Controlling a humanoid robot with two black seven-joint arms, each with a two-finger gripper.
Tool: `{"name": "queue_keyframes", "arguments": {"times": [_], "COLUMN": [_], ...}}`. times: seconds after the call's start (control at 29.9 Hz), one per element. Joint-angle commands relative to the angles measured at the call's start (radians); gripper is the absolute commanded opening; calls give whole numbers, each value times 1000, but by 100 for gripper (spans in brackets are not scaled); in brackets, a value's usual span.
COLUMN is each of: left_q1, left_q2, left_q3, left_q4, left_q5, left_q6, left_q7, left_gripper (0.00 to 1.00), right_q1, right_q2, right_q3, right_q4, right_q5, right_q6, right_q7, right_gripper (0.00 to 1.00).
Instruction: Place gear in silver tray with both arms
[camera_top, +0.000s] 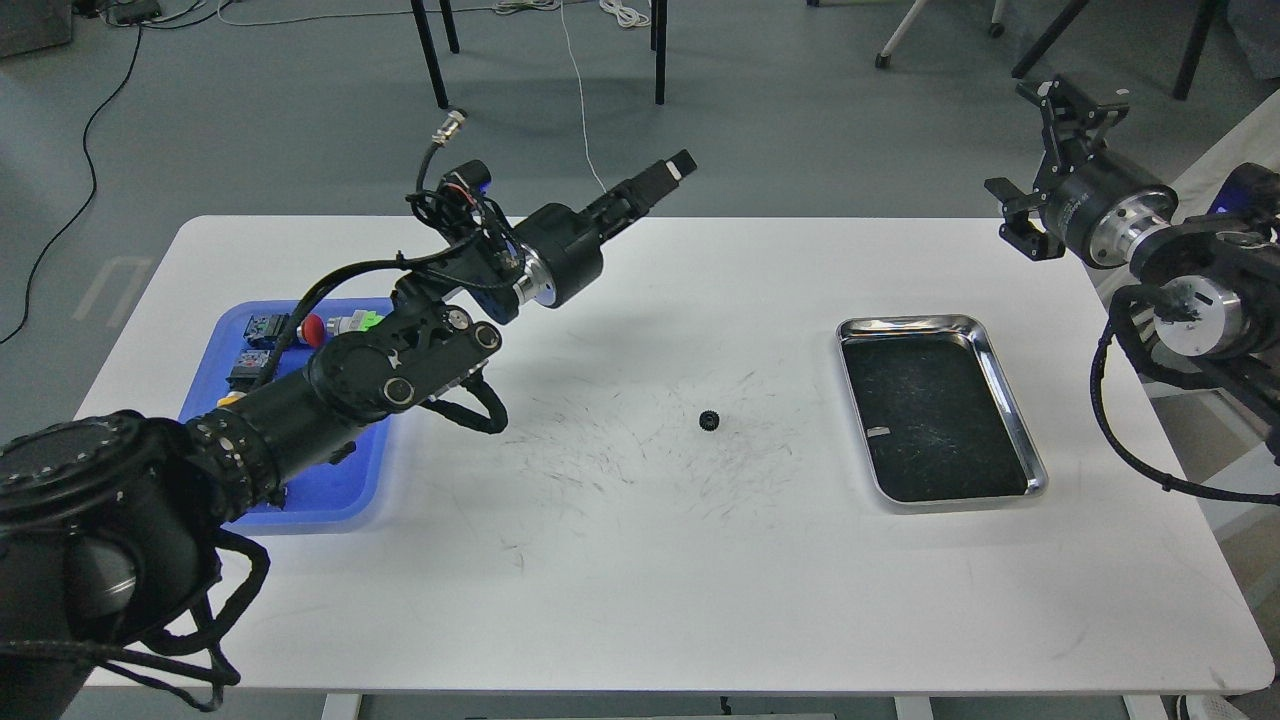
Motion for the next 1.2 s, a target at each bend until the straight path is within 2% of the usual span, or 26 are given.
{"name": "queue_keyframes", "arguments": {"times": [0.0, 0.17, 0.4, 0.54, 0.74, 0.8, 0.94, 1.04, 1.1, 1.17], "left_q1": [2, 16, 69, 144, 161, 158, 126, 117, 117, 118], "left_q2": [64, 128, 183, 171, 196, 206, 237, 246, 252, 257], "left_q3": [-48, -118, -229, -318, -345, -349, -352, -353, -352, -352], "left_q4": [6, 13, 17, 13, 6, 6, 6, 9, 9, 10], "left_q5": [-77, -238, -326, -344, -344, -344, -346, -366, -389, -394], "left_q6": [-9, -5, 0, 52, 61, 61, 58, 57, 58, 64], "left_q7": [0, 0, 0, 0, 0, 0, 0, 0, 0, 0], "left_gripper": [78, 80, 82, 84, 84, 85, 87, 88, 97, 98], "right_q1": [17, 29, 132, 173, 325, 395, 512, 561, 571, 575], "right_q2": [-5, -3, 0, 4, 38, 62, 131, 188, 229, 256], "right_q3": [-3, -29, -195, -224, -480, -585, -765, -831, -860, -883], "right_q4": [-1, 2, 16, 28, 22, 19, 11, 13, 13, 13], "right_q5": [-58, -120, -222, -249, -418, -433, -461, -541, -600, -645], "right_q6": [1, -5, 4, 6, 41, 53, 84, 88, 88, 88], "right_q7": [1, 1, 0, 0, 3, 18, 76, 115, 125, 133], "right_gripper": [99, 98, 98, 98, 98, 98, 98, 98, 98, 98]}}
